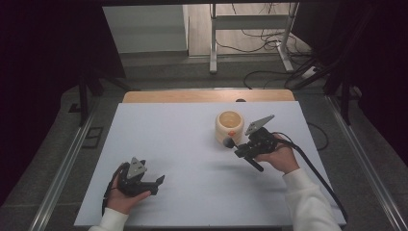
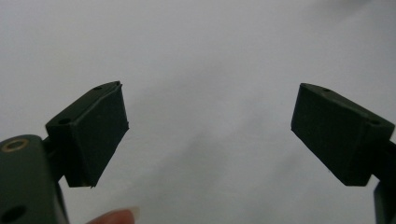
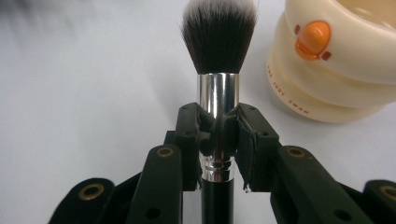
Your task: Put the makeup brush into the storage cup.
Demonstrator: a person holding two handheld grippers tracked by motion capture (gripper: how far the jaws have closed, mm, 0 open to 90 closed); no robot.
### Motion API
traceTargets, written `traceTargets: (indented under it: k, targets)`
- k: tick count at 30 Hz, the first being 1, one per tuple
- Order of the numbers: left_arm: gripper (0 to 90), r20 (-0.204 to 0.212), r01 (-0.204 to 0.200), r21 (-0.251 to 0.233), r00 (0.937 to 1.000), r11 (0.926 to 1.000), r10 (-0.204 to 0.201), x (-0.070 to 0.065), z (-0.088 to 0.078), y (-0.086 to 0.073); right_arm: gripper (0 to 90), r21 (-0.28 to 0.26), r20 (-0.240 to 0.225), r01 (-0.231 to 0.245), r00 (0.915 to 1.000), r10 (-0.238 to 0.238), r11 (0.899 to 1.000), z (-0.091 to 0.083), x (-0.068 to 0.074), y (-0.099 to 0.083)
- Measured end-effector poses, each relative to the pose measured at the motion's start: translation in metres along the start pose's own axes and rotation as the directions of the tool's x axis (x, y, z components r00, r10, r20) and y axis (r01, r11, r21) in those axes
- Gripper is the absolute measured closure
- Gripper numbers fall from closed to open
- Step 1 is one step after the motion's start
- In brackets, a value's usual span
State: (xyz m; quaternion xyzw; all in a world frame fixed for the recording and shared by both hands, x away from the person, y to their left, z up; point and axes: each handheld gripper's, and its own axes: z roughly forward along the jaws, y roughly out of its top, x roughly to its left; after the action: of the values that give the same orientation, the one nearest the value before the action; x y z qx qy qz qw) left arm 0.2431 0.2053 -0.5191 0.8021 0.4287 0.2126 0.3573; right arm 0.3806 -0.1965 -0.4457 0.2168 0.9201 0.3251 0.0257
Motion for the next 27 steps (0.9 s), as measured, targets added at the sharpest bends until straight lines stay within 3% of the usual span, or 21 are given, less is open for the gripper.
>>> traceTargets:
  k: [13, 27]
  targets:
    - [11.7, -0.003, 0.004, 0.002, 1.0000, 1.0000, -0.004, 0.001, 0.002, 0.000, 71.9, -0.064, 0.004, -0.035, 0.9994, 0.035, 0.997, -0.002, -0.002, -0.010]
    - [11.7, -0.008, 0.000, -0.001, 1.0000, 1.0000, 0.000, 0.004, 0.007, 0.000, 71.9, -0.090, 0.003, -0.045, 0.9990, 0.045, 0.995, -0.003, -0.003, -0.016]
